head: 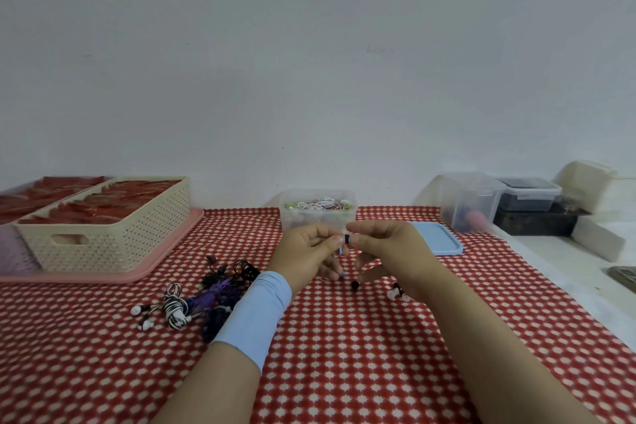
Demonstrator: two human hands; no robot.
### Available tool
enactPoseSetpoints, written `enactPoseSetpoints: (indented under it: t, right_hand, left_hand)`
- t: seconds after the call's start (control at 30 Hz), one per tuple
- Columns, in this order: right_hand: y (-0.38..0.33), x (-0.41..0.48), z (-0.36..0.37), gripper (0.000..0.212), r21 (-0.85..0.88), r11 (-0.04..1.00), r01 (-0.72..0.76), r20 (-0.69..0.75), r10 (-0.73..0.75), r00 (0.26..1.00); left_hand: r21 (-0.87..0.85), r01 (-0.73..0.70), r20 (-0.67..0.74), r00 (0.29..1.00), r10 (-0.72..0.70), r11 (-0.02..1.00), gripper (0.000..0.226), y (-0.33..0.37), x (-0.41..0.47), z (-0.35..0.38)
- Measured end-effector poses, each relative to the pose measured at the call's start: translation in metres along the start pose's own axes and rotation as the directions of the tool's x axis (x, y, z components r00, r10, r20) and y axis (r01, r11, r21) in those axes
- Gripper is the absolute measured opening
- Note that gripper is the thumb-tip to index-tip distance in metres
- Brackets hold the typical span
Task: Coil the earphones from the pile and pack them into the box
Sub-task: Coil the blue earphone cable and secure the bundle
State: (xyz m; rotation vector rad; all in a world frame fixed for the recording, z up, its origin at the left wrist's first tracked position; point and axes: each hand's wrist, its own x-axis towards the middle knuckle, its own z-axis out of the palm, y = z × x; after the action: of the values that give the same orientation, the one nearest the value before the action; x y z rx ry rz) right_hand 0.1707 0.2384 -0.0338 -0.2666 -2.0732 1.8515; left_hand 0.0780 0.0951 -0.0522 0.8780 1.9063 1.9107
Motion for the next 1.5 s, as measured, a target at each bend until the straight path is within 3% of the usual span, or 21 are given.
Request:
enactPoseSetpoints:
  t: [0.3, 0.53, 0.73, 0.87, 1.07, 1.3, 1.5]
  right_hand:
    - [-0.002, -0.002, 0.001, 0.008, -0.121, 0.988, 0.093, -0.015, -0.095, 0.995]
    - [-0.001, -0.003, 0.002, 0.012, -0.024, 0.998, 0.052, -0.004, -0.052, 0.999]
    - [-0.001, -0.003, 0.004, 0.008, -0.043, 0.999, 0.024, -0.002, -0.024, 1.0]
    - [-0.002, -0.003, 0.003, 0.011, -0.056, 0.998, 0.01, 0.018, -0.009, 1.0]
    - [-0.002, -0.002, -0.007, 0.017, 0.165, 0.973, -0.16, 0.201, 0.126, 0.972]
    - [0.001, 0.0, -0.006, 0.022, 0.114, 0.955, -0.273, 0.232, 0.242, 0.942]
    - [0.001, 0.002, -0.01, 0.031, 0.149, 0.939, -0.311, 0.308, 0.255, 0.917]
  left_hand:
    - [-0.063, 0.017, 0.017, 1.0, -0.016, 0.998, 0.008, -0.003, -0.001, 0.0]
    - [-0.029, 0.0, 0.018, 1.0, 0.001, 1.0, 0.01, -0.003, 0.001, -0.001]
    - [-0.025, 0.02, 0.016, 1.0, -0.019, 1.0, 0.004, -0.004, 0.002, -0.002]
    - [0.076, 0.0, -0.006, 1.0, 0.0, 0.997, 0.006, -0.004, 0.001, -0.004]
    - [-0.066, 0.061, 0.073, 0.996, -0.056, 0.996, 0.016, -0.002, 0.0, -0.007]
    - [-0.112, 0.107, 0.177, 0.98, -0.086, 0.988, 0.017, -0.007, 0.0, -0.008]
    - [-0.159, 0.138, 0.238, 0.966, -0.098, 0.977, 0.015, -0.004, -0.002, -0.007]
